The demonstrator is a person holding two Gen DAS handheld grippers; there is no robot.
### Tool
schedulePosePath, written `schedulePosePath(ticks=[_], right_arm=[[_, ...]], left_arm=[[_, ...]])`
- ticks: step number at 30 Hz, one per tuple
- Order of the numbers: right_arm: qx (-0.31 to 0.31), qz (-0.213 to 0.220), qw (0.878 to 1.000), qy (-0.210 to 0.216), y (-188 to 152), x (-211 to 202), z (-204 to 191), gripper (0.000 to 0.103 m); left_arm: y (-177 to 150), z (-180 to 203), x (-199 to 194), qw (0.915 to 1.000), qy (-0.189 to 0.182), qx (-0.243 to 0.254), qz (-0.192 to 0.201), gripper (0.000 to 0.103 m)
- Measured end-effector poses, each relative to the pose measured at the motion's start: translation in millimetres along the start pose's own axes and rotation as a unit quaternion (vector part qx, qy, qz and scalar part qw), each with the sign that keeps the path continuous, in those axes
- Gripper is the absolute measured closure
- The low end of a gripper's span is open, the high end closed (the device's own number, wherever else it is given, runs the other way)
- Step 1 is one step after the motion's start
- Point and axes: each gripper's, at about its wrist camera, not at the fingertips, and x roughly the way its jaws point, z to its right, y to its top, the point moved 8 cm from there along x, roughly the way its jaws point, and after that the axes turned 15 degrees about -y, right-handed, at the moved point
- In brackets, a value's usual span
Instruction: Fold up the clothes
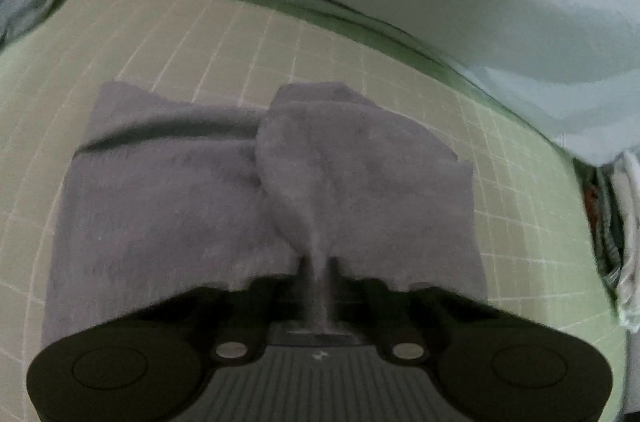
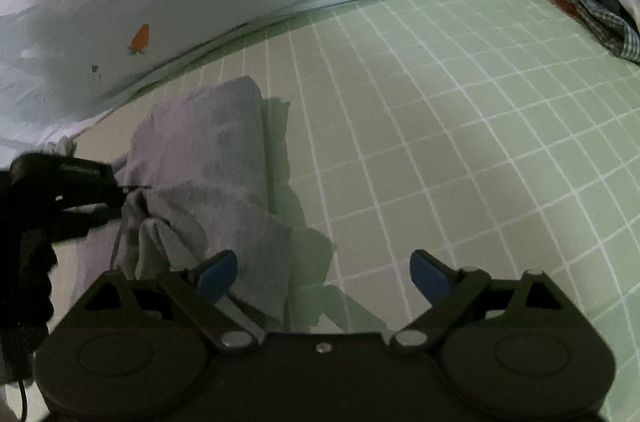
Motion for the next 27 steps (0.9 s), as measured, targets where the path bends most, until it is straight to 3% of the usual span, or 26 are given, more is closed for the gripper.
schedulePosePath(ticks=[6, 13, 14, 16, 19, 21, 23, 27], right_arm=[[-0.007, 0.007, 1.0, 0.001, 2.6, -3.7, -4.0, 0.009], [-0.026, 0.023, 0.999, 0.029, 10.2, -19.8, -23.6, 0.009], [-0.032, 0.026, 0.999, 0.032, 10.2, -20.6, -27.9, 0.009], [-0.049, 0.025, 0.998, 0.03, 8.9, -16.5, -37.2, 0.009], [-0.06, 0.017, 0.998, 0.029, 9.7, -8.4, -49.8, 0.009], [-0.06, 0.022, 0.997, 0.036, 15.2, -5.9, -59.3, 0.009], [-0.063, 0.025, 0.997, 0.044, 21.4, -0.7, -72.3, 0.009], [-0.078, 0.023, 0.994, 0.069, 26.0, 9.0, -105.6, 0.009]], left_arm=[[13.3, -5.6, -45.7, 0.9977, 0.031, 0.034, 0.049, 0.098], [28.9, -11.1, -100.4, 0.9894, 0.067, 0.074, 0.105, 0.097], [29.3, -18.6, -105.4, 0.9887, 0.077, 0.07, 0.107, 0.094], [16.7, -67.1, -100.0, 0.9889, 0.124, 0.004, 0.081, 0.092], [-2.7, -95.4, -108.8, 0.9879, 0.127, -0.044, 0.078, 0.078], [-12.9, -94.7, -112.8, 0.9891, 0.106, -0.056, 0.086, 0.053], [-19.9, -87.3, -105.6, 0.9906, 0.098, -0.047, 0.083, 0.041], [-35.6, -82.2, -87.3, 0.9925, 0.105, -0.041, 0.05, 0.038]])
